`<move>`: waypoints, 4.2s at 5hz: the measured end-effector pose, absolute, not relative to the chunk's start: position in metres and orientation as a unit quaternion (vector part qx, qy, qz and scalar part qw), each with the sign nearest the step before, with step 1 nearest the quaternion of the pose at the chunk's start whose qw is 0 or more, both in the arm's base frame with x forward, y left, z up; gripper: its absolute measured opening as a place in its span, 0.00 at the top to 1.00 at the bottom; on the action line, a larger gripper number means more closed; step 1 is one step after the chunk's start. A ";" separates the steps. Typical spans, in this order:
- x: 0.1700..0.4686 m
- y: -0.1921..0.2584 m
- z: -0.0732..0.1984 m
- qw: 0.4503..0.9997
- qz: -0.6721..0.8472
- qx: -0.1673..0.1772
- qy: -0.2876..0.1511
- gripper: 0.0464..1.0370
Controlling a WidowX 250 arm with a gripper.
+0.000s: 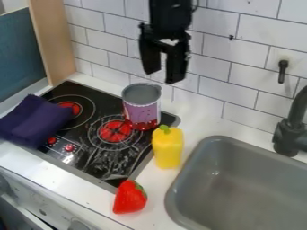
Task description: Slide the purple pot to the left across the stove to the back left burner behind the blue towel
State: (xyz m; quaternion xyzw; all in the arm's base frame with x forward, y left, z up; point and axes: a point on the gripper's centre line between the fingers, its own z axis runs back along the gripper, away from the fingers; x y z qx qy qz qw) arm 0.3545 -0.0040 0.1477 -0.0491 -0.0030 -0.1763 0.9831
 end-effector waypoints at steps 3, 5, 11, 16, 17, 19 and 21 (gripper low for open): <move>0.358 -0.025 0.115 0.989 -0.147 -0.030 0.017 0.04; 0.373 -0.031 0.109 0.990 -0.130 -0.044 -0.024 0.04; 0.374 0.030 0.067 1.000 -0.007 -0.017 0.007 0.04; 0.359 0.139 0.068 0.993 0.115 0.025 -0.013 0.04; 0.360 0.148 0.073 0.992 0.120 0.031 -0.019 0.04; 0.348 0.144 0.068 0.994 0.107 0.005 0.001 0.04; 0.284 0.101 0.109 0.998 -0.020 0.048 0.042 0.04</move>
